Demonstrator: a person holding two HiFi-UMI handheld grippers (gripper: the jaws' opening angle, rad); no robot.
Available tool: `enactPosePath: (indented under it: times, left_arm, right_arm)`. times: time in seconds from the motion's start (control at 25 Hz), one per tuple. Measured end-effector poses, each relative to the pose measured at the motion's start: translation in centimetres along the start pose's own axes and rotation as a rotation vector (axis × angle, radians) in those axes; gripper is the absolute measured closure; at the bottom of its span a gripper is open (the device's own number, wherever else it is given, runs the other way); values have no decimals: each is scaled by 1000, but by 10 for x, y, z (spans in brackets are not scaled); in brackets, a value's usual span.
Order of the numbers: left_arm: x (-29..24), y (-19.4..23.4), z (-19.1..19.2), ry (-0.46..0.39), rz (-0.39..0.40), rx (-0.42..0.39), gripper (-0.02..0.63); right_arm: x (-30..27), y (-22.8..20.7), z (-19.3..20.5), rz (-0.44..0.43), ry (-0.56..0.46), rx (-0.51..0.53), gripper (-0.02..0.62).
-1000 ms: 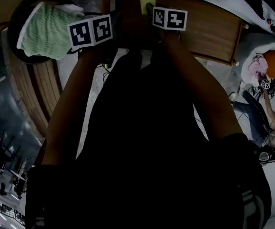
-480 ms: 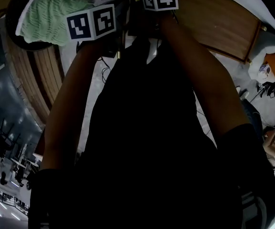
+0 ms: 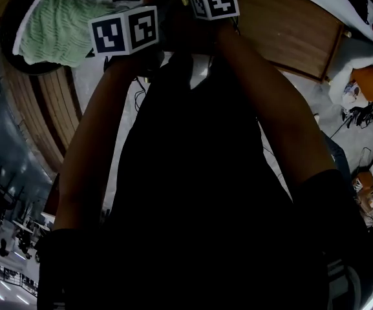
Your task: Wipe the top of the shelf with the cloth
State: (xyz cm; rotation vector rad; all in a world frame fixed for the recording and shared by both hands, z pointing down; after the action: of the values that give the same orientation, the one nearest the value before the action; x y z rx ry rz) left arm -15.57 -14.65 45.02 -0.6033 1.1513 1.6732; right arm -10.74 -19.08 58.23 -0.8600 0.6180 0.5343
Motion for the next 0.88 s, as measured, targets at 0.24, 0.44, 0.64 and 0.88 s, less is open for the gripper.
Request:
enactPosePath:
  times: [0.24, 0.44, 0.64, 0.88]
  left_arm:
    - [-19, -39, 0, 18, 21, -4, 594]
    - [-35, -72, 5, 26, 46, -1, 594]
    - [-55, -109, 14, 49, 70, -20, 594]
    - [-81, -147, 33, 88, 78, -55, 594]
  right_arm:
    - [43, -38, 18, 27, 16, -8, 541]
    - [78, -70, 35, 50, 26, -20, 541]
    - [115, -103, 51, 86, 19, -55, 541]
    - [163, -140, 71, 139, -11, -99, 541]
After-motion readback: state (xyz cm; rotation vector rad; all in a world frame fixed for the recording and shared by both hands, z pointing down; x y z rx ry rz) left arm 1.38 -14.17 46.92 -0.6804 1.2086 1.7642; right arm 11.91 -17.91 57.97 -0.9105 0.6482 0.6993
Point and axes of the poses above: the fingertips, and each gripper's own axes: x backward along the fingers, y to its left, z out of its underside, the point moved 1 cm from there along x, backward along the fingers, and after that the axes turned 14 degrees about -z, right-handed, at the moved point
